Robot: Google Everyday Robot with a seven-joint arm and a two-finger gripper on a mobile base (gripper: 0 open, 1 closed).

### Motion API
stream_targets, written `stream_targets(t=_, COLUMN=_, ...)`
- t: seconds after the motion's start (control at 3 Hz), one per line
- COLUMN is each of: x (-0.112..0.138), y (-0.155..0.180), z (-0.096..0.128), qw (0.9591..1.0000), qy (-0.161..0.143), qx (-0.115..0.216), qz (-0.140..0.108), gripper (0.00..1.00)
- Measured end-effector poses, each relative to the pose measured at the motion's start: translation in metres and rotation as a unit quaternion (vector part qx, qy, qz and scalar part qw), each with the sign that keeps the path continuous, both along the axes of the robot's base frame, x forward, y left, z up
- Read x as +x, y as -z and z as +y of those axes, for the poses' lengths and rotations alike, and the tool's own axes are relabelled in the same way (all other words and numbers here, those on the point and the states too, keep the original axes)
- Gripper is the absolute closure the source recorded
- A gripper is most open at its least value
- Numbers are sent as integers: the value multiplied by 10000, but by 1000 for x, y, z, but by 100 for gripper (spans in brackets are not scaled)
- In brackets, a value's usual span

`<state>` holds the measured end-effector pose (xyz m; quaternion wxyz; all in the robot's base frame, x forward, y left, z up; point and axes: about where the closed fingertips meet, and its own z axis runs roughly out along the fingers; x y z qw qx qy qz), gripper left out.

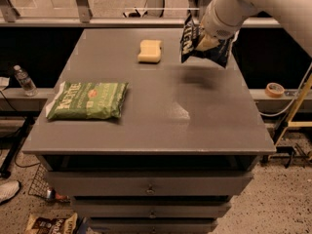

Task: Move blue chip bag near sponge

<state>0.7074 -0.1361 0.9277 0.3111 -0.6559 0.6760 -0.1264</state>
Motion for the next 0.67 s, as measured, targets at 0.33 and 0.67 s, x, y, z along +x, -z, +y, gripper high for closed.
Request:
stream_targets(t=0.33, x=23, y=2, z=1, qw=9999, qy=-28, qx=-89, qz=-127, gripper=100)
stream_targets(t=0.67, x=35, y=3, z=1, qw=9997, qy=-42, qx=-134, qz=-191, gripper=100)
